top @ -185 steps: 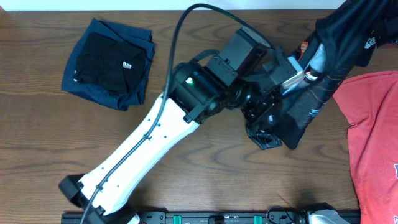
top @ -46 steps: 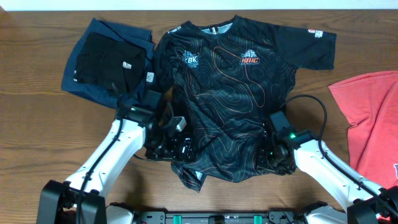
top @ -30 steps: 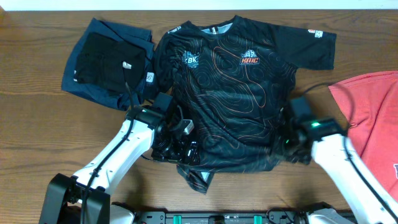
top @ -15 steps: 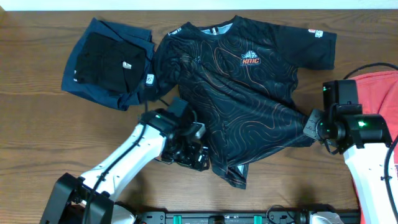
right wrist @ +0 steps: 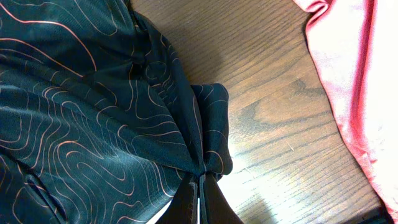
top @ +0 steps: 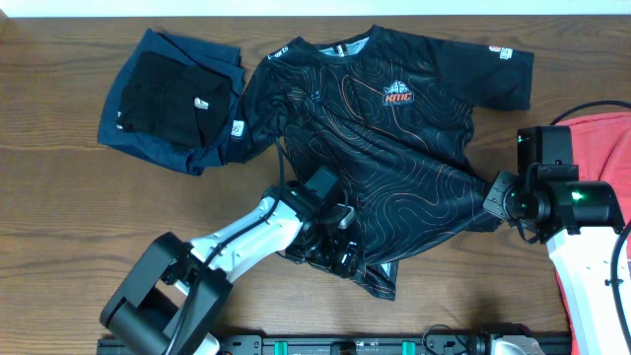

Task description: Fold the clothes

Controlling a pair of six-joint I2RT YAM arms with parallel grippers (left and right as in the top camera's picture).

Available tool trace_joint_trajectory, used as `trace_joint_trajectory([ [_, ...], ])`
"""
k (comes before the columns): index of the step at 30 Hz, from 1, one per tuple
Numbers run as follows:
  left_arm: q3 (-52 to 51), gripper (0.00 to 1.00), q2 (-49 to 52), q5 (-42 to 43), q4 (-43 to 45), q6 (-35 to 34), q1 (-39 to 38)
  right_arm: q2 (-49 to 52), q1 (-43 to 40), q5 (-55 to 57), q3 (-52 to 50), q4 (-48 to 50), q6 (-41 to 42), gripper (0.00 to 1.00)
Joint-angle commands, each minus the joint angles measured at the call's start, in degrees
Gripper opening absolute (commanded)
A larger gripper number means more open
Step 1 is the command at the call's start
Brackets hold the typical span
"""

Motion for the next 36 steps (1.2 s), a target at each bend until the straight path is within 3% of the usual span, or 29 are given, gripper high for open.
trace_joint_trajectory([
  [1,2.12,0.87,0.22,0.66,0.94,-5.70,0.46,0.00,-0.31,-0.39,0.09,0.11,0.87,0.01],
  [8,2.58,0.78,1.53,2.34,6.67,-12.61,0.44,0.00,-0.31,-0.39,0.09,0.13,0.87,0.01],
  [13,2.56,0.43,4.11,2.89,6.58,-14.32,0.46,-0.11,-0.31,-0.37,0.09,0.00,0.87,0.01],
  [16,2.56,0.38,4.63,3.21,6.47,-14.69,0.44,-0.22,-0.31,-0.37,0.09,0.00,0.87,0.01],
  [19,2.58,0.06,4.66,3.19,6.25,-14.67,0.46,-0.22,-0.31,-0.35,0.09,0.33,0.87,0.01],
  [23,3.96,0.06,3.50,3.10,0.81,-9.92,2.86,-0.61,-0.31,0.13,0.11,1.27,0.87,0.01],
  [31,19.85,0.06,-5.18,-9.57,-29.81,3.76,16.83,-3.89,-0.35,2.40,0.11,2.69,0.70,0.01],
  [36,22.34,0.06,-10.86,-14.05,-31.39,5.99,18.38,-4.46,-0.35,-0.17,0.07,0.44,0.02,0.01],
])
